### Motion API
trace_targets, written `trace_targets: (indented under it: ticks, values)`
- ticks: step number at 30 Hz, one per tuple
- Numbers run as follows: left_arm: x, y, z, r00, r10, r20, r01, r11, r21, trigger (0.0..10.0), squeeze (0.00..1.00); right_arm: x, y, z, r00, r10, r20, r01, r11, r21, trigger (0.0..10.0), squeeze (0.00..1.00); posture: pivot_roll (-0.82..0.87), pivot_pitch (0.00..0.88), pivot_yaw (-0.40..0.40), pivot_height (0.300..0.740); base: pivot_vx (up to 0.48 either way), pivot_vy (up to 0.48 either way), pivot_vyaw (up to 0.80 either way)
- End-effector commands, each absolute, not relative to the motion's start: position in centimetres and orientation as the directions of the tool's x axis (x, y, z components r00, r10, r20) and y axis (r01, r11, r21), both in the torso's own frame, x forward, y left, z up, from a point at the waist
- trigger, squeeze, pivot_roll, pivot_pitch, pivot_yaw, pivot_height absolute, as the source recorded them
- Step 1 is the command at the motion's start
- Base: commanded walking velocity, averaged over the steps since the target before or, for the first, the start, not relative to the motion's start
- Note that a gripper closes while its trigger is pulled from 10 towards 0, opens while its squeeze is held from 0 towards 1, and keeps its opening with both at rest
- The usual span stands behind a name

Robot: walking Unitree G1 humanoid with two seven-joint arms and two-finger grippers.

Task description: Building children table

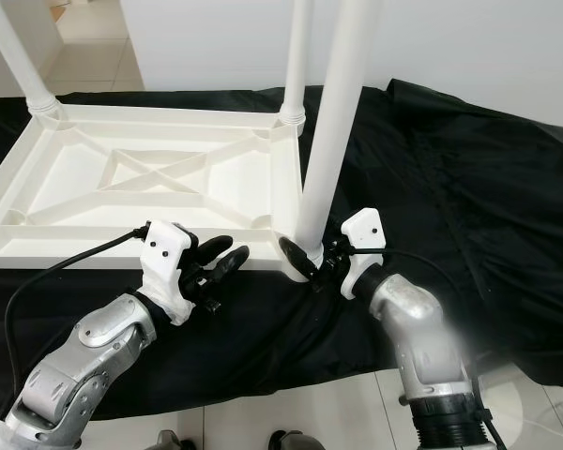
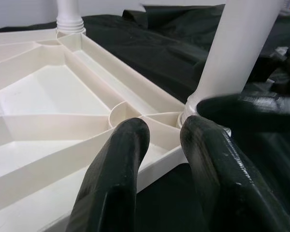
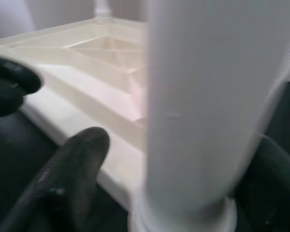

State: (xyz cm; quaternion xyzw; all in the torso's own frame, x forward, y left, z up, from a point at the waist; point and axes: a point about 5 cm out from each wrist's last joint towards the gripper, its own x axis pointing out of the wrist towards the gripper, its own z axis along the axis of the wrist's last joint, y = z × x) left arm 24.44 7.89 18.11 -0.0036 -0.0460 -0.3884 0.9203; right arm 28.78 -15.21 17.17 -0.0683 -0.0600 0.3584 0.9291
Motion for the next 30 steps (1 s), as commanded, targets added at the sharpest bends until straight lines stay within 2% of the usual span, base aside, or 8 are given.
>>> trace_targets:
  ticks: [1,2,3,10,11,19,23,30]
  values:
    - [23.6,7.0,18.1,0.522,-0.849,0.082,0.847,0.527,0.065,10.0,0.00,28.8,-15.3,16.9,0.718,0.694,0.050,-0.679,0.715,-0.168,2.3,0.00,-0.07,0.114,-0.014,0.740,0.000,0.000,0.00]
    - [23.6,7.0,18.1,0.522,-0.849,0.082,0.847,0.527,0.065,10.0,0.00,28.8,-15.3,16.9,0.718,0.694,0.050,-0.679,0.715,-0.168,2.3,0.00,-0.07,0.114,-0.014,0.740,0.000,0.000,0.00]
    - [23.7,6.9,18.2,0.529,-0.844,0.087,0.843,0.534,0.063,10.0,0.00,29.0,-15.4,16.8,0.719,0.693,0.047,-0.678,0.716,-0.166,0.0,0.00,-0.07,0.113,-0.015,0.740,0.000,0.000,0.00]
    - [24.1,6.8,18.4,0.553,-0.827,0.099,0.826,0.560,0.062,10.0,0.00,29.0,-15.7,16.7,0.729,0.681,0.070,-0.669,0.731,-0.132,0.0,0.00,-0.07,0.111,-0.021,0.740,0.000,0.000,0.00]
    - [24.2,6.9,18.4,0.564,-0.819,0.103,0.819,0.571,0.063,10.0,0.00,28.9,-15.7,16.7,0.749,0.658,0.080,-0.648,0.752,-0.123,10.0,0.00,-0.07,0.113,-0.024,0.740,0.000,0.000,0.00]
    - [24.4,6.7,18.4,0.583,-0.805,0.112,0.804,0.591,0.060,10.0,0.00,28.3,-14.4,16.8,0.902,0.415,0.121,-0.416,0.909,-0.015,10.0,0.00,-0.08,0.123,-0.027,0.740,0.000,0.000,0.00]
    - [24.4,6.7,18.4,0.583,-0.804,0.112,0.804,0.592,0.061,10.0,0.00,28.1,-13.8,17.0,0.929,0.344,0.137,-0.350,0.936,0.026,10.0,0.00,-0.08,0.126,-0.026,0.740,0.000,0.000,0.00]
    - [24.4,6.8,18.4,0.586,-0.802,0.113,0.801,0.595,0.068,10.0,0.00,27.7,-12.9,16.5,0.996,0.006,0.093,-0.025,0.978,0.207,10.0,0.00,-0.07,0.130,-0.028,0.740,0.000,0.000,0.00]
